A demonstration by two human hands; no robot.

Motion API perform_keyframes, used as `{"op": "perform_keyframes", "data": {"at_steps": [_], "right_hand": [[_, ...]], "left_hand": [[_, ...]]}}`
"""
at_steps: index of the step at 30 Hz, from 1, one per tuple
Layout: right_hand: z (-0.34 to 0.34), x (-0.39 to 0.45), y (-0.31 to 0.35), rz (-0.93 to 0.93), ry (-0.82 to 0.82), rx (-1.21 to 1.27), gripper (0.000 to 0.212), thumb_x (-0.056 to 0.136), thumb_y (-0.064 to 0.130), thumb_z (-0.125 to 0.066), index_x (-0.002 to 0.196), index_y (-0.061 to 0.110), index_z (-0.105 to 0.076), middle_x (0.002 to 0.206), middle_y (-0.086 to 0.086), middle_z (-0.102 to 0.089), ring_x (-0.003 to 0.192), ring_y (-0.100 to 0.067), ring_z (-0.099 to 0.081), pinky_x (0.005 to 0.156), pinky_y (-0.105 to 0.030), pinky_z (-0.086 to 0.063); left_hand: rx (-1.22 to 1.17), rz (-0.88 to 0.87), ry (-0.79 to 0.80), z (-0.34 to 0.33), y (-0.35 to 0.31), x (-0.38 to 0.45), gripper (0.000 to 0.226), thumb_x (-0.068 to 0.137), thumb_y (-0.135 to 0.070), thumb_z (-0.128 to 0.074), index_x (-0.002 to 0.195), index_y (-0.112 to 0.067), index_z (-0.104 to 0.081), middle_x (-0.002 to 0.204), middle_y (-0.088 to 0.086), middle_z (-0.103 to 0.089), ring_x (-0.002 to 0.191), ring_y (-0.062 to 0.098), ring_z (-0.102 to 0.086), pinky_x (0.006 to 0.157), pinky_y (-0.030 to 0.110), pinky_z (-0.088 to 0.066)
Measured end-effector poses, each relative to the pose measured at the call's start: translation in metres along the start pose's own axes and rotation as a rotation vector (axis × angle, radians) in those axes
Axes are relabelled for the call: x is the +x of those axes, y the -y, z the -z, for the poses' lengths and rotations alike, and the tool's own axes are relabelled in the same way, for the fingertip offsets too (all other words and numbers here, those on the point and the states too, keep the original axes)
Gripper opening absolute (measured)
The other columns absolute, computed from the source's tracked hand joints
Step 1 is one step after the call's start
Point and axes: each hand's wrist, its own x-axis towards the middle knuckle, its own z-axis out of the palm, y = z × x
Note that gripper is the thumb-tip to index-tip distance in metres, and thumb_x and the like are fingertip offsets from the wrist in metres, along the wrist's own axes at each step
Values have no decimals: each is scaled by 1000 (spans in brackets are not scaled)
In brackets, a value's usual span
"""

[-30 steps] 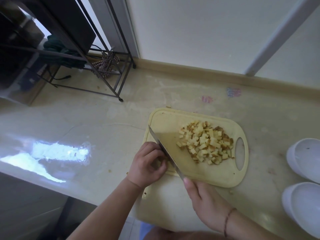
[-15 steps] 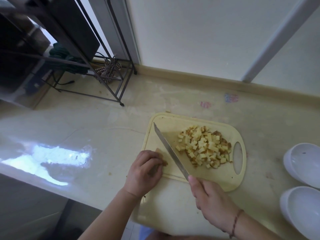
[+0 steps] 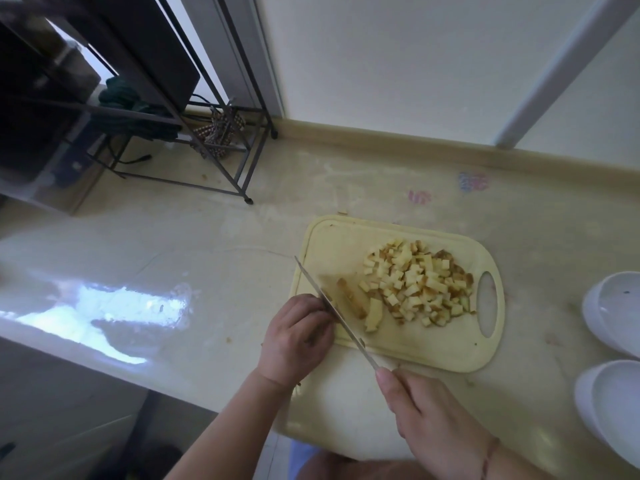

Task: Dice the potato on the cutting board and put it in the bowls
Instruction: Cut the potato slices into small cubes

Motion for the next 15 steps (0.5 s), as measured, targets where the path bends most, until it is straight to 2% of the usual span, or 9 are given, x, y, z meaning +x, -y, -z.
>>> {"op": "perform_keyframes", "data": {"at_steps": [5,9,12,14,15], "right_hand": [[-3,1,-5,5,-15,-46,50,98,55,-31,67,19,-46,58,-2,-51,58,-6,-50,63,-23,-40],[-5,3,-6,26,-29,-100,56,86,66,-17,69,20,-45,58,-1,-50,59,-8,-50,63,-22,-40],[-11,14,-10,59,-51,-96,64,82,73,-11,70,23,-49,65,2,-58,65,-6,-56,67,-21,-45],[-16,27,-10,95,-84,-80,63,83,73,-12,69,24,-50,67,3,-59,68,-7,-58,73,-32,-48],[-18,33,-7,99,-86,-74,61,84,72,-13,67,25,-47,63,4,-55,65,-8,-54,70,-34,-45]], "left_hand": [[-2,19,-25,-2,1,0,10,75,8,-77,81,0,-75,92,9,-71,90,25,-68,80,34,-56],[-12,31,-36,-3,2,-1,10,74,8,-78,80,0,-75,91,9,-71,90,23,-68,80,33,-56],[-29,50,-33,-2,4,0,11,74,9,-79,80,1,-74,91,9,-71,88,23,-69,77,36,-56],[-32,41,-14,-2,4,-1,11,76,9,-78,81,0,-74,92,8,-70,88,23,-68,76,36,-56],[-34,37,-7,-2,4,-1,11,76,8,-78,81,0,-74,93,8,-70,89,23,-68,76,36,-56]]}}
